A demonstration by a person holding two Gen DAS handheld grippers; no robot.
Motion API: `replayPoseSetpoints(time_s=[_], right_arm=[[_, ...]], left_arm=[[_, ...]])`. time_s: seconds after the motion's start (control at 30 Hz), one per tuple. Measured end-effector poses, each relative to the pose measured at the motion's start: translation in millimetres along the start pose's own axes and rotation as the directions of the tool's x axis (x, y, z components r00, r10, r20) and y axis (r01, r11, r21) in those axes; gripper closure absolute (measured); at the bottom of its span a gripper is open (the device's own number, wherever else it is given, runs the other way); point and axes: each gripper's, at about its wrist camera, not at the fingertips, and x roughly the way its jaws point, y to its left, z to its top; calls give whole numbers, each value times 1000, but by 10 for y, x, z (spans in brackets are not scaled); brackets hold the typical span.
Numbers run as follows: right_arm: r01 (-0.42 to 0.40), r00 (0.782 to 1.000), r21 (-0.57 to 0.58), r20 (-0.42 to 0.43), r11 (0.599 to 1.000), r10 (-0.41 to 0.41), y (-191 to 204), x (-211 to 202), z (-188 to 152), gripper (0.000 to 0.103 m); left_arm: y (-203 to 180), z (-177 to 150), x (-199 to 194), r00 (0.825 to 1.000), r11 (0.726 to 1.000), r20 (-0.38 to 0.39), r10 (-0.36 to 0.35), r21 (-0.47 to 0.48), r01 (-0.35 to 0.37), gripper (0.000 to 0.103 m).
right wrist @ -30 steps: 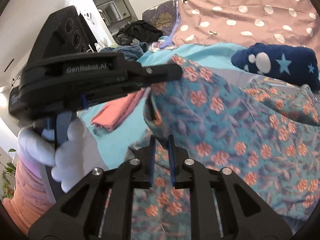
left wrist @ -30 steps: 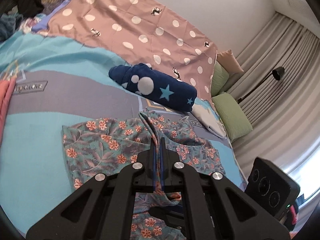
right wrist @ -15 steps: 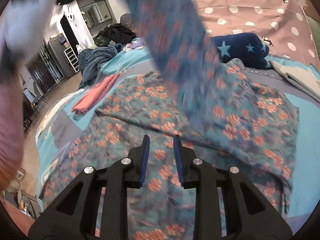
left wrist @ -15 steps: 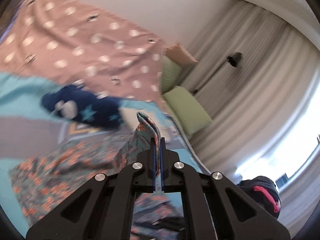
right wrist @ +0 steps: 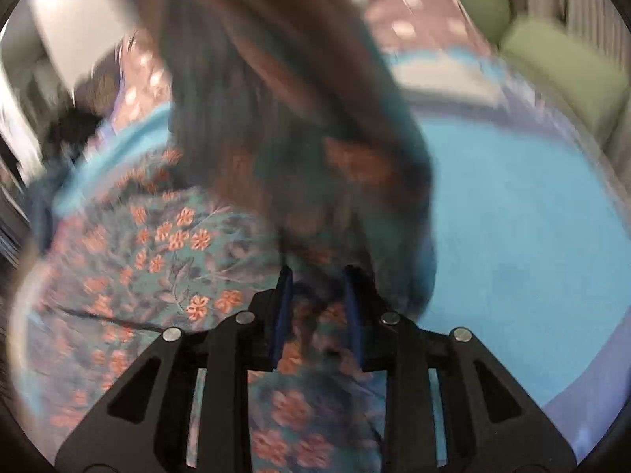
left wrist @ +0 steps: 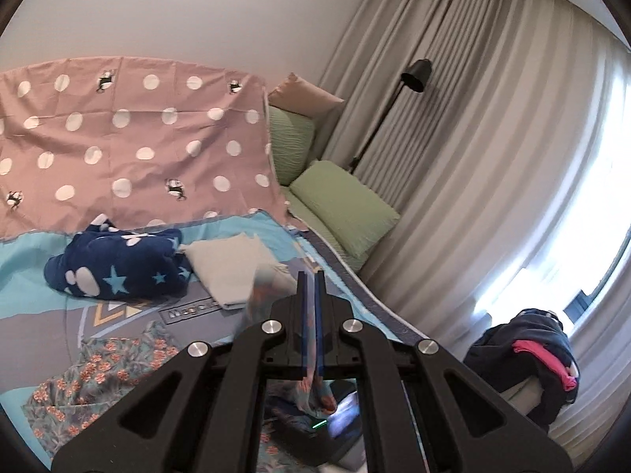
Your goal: Fold small clothes
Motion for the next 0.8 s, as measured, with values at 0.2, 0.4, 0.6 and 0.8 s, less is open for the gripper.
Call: replayPoseSetpoints(time_s=[0.2, 0.4, 0.6, 0.8], right_arm=[[-78, 997, 13, 0, 997, 78, -19, -176, -53, 65], [-173, 984, -137, -76, 975, 163, 266, -320, -352, 57], [-204, 978, -195, -74, 959, 193, 326, -484, -436, 57], [-216, 971, -51, -112, 975, 209, 242, -135, -122, 62]], left_arm=[[208, -116, 61, 1000, 999, -23, 14, -30, -15, 101], [763, -690, 113, 994, 992, -109, 27, -119, -40, 96], [1394, -1601, 494, 965, 968, -264, -13, -246, -54, 84], [1499, -2051, 981, 928, 963, -368, -53, -266, -51, 64]])
